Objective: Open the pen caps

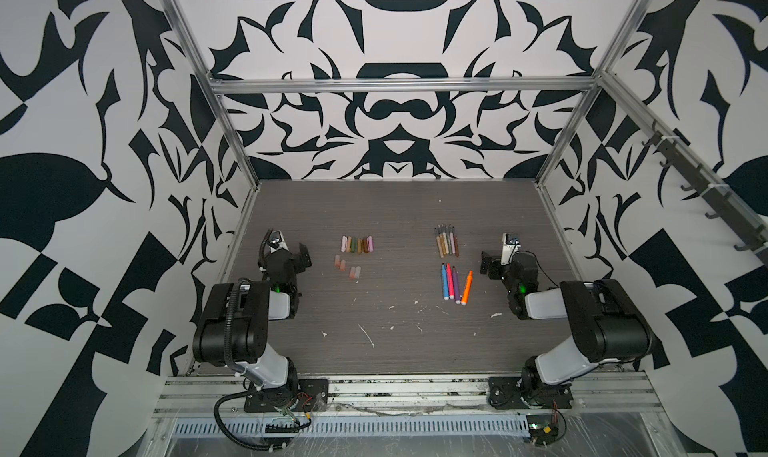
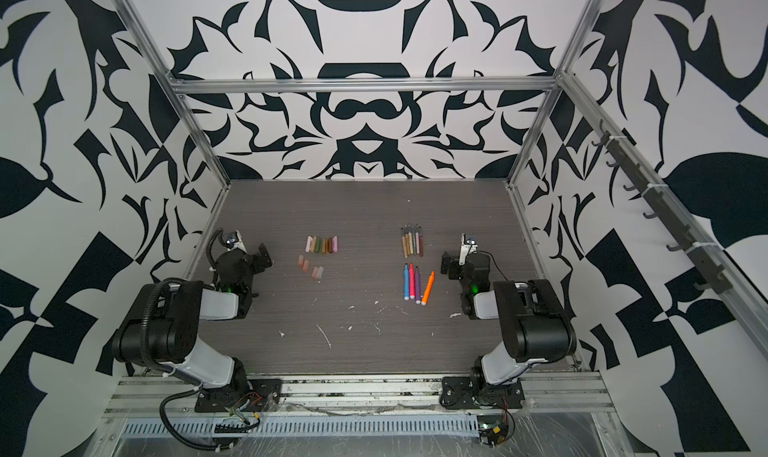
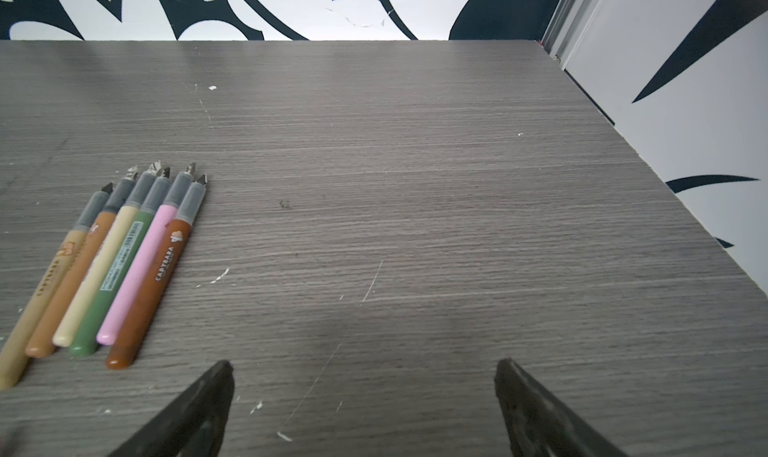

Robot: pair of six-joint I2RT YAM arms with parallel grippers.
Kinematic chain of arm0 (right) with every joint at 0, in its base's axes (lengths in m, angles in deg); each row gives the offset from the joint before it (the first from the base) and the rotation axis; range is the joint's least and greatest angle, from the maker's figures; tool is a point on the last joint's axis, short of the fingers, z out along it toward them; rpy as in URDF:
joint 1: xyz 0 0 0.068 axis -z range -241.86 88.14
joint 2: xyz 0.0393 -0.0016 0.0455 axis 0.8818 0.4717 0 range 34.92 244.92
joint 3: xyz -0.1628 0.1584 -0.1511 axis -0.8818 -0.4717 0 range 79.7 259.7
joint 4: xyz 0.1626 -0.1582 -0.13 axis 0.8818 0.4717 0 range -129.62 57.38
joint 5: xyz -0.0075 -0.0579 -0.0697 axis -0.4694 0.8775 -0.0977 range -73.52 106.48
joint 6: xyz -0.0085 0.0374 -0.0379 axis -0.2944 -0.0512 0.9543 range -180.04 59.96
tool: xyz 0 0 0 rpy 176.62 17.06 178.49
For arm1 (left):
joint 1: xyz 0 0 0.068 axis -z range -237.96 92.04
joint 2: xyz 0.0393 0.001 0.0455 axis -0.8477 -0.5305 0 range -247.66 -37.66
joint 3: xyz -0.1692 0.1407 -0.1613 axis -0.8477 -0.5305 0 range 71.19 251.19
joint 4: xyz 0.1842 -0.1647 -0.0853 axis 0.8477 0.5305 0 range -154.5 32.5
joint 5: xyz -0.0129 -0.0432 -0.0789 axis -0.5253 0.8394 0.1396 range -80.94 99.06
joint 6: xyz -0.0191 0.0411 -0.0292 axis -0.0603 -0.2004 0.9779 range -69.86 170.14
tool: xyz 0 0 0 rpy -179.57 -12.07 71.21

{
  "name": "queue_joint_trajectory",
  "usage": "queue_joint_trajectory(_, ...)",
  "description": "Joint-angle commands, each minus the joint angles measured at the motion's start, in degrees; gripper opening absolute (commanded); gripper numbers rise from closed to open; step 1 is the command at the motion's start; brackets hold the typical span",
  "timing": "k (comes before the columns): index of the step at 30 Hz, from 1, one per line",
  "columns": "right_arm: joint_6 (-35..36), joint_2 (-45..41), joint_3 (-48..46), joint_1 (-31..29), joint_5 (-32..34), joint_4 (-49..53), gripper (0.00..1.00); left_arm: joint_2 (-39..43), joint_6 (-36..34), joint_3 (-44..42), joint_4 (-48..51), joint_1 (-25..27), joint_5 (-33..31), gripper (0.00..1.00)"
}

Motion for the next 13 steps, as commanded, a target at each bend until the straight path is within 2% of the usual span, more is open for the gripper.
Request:
queue_joint_trajectory(1,0.7,-0.9,1.1,-0.2,-0.5,-1.3,1.00,0.5,0.1,-0.5,-0.2,-0.4,2.0,0.99)
queue_joint_trajectory(13,2.4,-1.0,1.1,-1.7,0.7,-1.1,1.00,0.5,0.0,-0.8,-0.7,-0.3,1.8,0.99)
